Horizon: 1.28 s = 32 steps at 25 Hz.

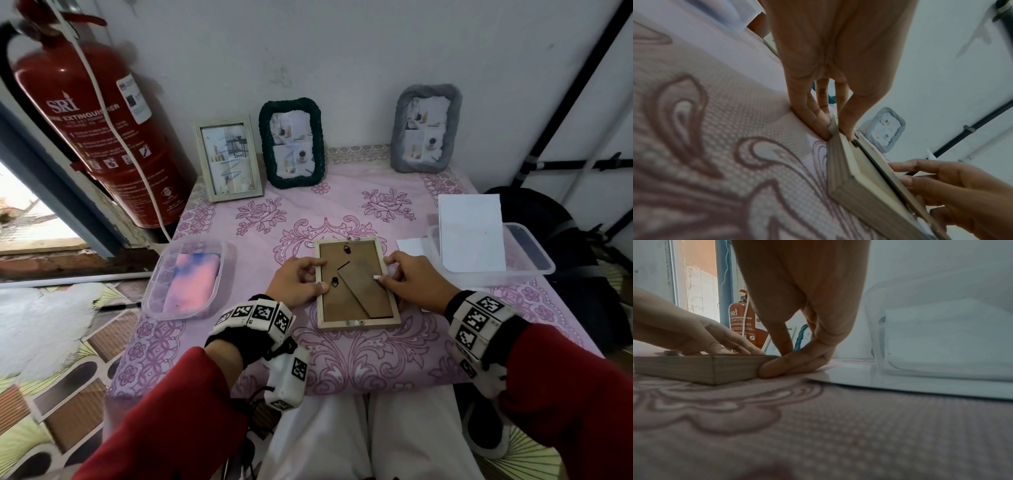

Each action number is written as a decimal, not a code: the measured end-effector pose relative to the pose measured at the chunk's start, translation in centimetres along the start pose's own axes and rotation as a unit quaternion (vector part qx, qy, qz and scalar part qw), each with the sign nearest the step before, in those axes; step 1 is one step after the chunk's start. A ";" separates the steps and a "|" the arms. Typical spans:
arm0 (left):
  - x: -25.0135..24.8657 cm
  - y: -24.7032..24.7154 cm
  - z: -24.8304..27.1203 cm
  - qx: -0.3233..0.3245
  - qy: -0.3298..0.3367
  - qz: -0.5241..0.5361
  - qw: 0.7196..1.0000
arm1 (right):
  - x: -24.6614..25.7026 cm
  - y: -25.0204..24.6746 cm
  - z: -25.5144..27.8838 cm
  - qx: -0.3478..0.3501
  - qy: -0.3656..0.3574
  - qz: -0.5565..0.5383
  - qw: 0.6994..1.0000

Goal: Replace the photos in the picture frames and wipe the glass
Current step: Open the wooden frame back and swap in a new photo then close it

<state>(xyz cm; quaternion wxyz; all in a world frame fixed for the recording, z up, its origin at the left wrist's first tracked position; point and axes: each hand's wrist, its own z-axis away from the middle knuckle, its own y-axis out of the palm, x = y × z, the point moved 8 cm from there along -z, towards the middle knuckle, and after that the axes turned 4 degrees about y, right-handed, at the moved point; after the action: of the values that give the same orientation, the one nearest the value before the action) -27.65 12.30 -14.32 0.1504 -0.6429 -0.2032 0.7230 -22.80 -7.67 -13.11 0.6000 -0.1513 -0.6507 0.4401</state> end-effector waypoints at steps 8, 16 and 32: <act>-0.1 1.8 1.0 0.147 -0.065 -0.164 0.973 | 2.0 -0.3 -1.8 -0.035 0.004 0.090 0.995; -0.3 2.4 1.3 0.146 -0.056 -0.266 0.951 | 3.8 0.7 -6.1 0.053 -0.050 0.253 0.965; -1.5 2.7 1.5 0.117 -0.057 -0.282 0.951 | 3.6 1.2 -5.9 0.037 -0.091 0.247 0.964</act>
<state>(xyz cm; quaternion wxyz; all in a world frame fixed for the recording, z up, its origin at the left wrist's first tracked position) -28.78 9.06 -14.16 0.4103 -0.4947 -0.2984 0.7056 -18.67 -2.08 -12.26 0.4161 -0.2441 -0.6282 0.6105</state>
